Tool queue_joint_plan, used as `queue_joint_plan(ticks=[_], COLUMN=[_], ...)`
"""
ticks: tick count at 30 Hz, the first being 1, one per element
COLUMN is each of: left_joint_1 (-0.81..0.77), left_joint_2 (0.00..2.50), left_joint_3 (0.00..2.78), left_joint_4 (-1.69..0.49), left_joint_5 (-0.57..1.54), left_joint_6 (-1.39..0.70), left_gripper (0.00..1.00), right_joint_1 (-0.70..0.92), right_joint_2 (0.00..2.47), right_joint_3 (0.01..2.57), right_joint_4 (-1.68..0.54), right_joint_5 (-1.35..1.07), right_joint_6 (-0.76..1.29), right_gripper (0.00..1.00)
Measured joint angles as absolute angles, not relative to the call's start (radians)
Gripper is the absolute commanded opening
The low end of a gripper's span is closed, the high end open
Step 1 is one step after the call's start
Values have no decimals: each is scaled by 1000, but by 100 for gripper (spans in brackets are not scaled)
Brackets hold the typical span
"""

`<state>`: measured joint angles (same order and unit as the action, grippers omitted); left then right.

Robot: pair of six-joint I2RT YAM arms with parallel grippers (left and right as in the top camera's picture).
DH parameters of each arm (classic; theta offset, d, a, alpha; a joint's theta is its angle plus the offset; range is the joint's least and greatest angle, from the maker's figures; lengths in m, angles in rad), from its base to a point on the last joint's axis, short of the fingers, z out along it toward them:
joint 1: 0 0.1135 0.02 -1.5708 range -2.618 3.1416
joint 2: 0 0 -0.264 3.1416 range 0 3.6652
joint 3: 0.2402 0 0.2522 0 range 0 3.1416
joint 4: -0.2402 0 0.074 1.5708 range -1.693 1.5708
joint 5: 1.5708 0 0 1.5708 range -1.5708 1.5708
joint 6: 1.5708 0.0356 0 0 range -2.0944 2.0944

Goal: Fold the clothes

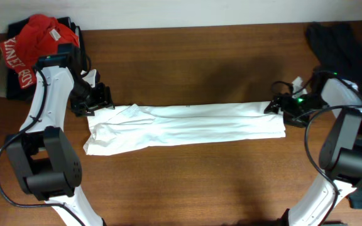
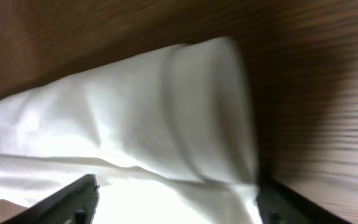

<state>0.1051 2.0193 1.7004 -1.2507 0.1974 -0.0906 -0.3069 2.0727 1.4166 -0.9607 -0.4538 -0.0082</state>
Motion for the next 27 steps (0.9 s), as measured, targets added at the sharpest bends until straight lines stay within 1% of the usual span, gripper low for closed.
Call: queue_joint_plan(ticks=[2, 4, 6, 7, 10, 14, 21, 25, 27], left_joint_1=[105, 105, 105, 105, 105, 105, 105, 105, 105], left_joint_2=[2019, 2019, 2019, 2019, 2019, 2019, 2019, 2019, 2019], left_joint_3=[1700, 1700, 1700, 1700, 1700, 1700, 1700, 1700, 1700], left_joint_4=[-1251, -1252, -1252, -1252, -1252, -1252, -1252, -1251, -1251], left_joint_5=[197, 197, 197, 197, 197, 197, 197, 197, 197], left_joint_6=[-91, -91, -91, -91, -91, -91, -91, -91, -91], left_gripper=[68, 68, 68, 68, 68, 68, 68, 68, 68], right_joint_1=[-280, -258, -239, -238, -247, -278, -323, -277, -227], right_joint_2=[2073, 2074, 2075, 2075, 2075, 2075, 2075, 2071, 2071], right_joint_3=[1412, 1404, 1400, 1400, 1402, 1440, 1610, 1644, 1644], right_joint_4=[-956, -950, -943, -938, -946, -1021, -1198, -1250, -1254], right_joint_5=[-454, -446, -423, -412, -382, -320, -234, -220, -217], right_joint_6=[-10, 9, 35, 47, 76, 109, 132, 133, 133], right_gripper=[46, 24, 9, 4, 4, 4, 4, 4, 4])
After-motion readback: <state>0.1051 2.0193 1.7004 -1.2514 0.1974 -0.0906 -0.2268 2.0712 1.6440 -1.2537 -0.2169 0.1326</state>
